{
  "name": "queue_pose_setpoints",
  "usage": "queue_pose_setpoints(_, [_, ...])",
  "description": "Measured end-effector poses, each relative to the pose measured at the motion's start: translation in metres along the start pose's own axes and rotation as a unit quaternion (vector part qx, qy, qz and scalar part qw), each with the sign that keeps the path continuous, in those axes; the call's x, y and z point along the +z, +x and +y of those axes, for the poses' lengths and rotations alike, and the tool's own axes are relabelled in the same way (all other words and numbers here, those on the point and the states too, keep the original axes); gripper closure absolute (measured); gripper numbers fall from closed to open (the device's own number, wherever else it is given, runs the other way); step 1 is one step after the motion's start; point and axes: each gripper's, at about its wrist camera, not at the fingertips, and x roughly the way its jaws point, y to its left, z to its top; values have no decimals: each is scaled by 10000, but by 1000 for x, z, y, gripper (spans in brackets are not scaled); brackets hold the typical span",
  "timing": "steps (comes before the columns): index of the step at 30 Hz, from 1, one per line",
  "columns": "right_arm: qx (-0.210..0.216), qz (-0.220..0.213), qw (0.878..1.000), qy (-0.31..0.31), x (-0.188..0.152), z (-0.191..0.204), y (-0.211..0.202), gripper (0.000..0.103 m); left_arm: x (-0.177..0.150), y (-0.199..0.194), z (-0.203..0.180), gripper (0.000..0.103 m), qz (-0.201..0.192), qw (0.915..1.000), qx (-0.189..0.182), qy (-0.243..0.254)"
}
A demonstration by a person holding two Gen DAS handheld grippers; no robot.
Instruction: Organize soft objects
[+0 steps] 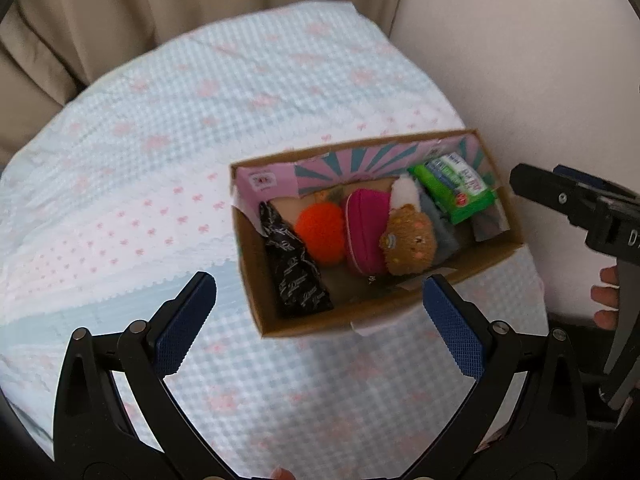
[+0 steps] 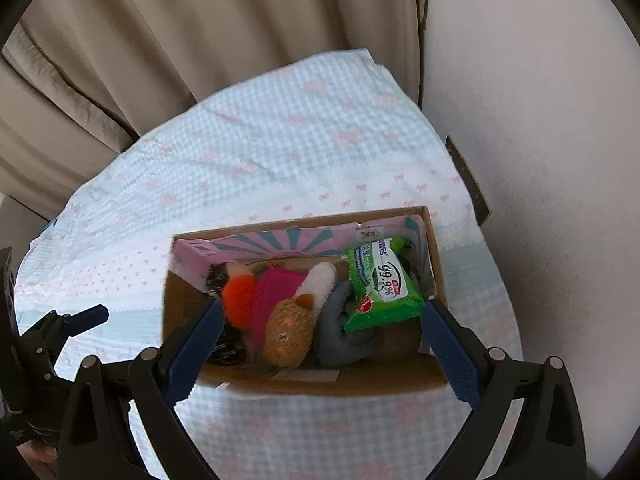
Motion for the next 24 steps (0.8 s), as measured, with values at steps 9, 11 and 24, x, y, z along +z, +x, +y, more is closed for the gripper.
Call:
queue_pose_setpoints(9, [-150,-820,9965,-34,-21,52,-120,5,-28,-138,21,0,-1015,9945,-190,-202])
queue_pose_setpoints(11, [-219,-1040,9943,-77,-26,68,-149,5,-39,-176,30,0,-1361,9902,-175,-259])
queue_pose_setpoints(24, [-399,-2538,9651,-511,-87,182,-300,5,-127,-351,94,0,-3022,9511,300,-570])
